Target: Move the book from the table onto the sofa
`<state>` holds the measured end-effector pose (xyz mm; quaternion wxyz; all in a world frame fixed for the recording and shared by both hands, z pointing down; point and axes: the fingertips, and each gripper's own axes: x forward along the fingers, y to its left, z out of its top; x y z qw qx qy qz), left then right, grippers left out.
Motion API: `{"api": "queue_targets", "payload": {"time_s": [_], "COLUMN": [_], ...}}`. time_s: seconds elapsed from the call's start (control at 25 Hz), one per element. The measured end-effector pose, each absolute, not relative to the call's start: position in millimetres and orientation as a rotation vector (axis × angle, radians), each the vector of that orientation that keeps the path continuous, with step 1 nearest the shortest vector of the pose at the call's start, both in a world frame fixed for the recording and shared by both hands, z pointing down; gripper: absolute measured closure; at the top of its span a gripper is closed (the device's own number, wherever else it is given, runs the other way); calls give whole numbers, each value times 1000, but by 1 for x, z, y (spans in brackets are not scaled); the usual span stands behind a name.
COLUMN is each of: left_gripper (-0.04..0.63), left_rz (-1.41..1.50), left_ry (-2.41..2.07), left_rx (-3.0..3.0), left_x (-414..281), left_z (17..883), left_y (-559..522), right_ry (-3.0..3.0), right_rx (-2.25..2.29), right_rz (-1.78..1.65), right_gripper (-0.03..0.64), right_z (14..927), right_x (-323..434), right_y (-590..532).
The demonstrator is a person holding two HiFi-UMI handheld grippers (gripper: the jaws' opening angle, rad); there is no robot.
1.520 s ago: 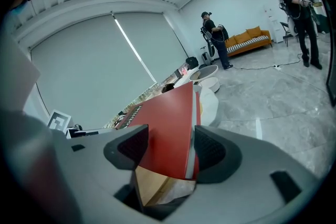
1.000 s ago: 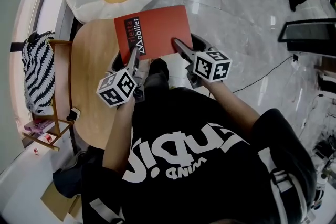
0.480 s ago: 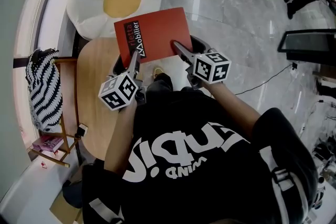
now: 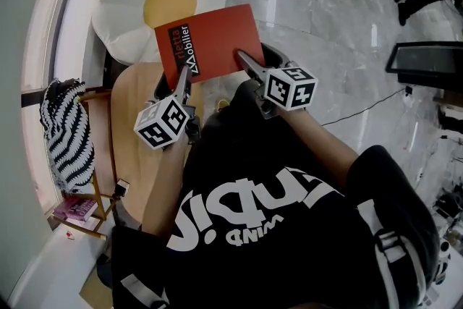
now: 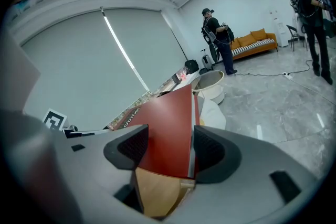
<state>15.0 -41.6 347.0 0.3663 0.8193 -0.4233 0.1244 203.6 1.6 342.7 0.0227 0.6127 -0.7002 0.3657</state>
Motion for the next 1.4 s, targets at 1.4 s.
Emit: {"api": "queue_targets", "payload": {"time_s": [1.4], "left_gripper": [331], "left_rz": [171], "left_ry": [-1367], "left_rx": [1861], "left_x": [89], "left_z": [345], "left_y": [-278], "right_ry": [-2340], "right_rx": [1509], "right_rz": [1092], "right_gripper": [351], "right_z": [340], "right_x": [284], "right_y": [-295]}}
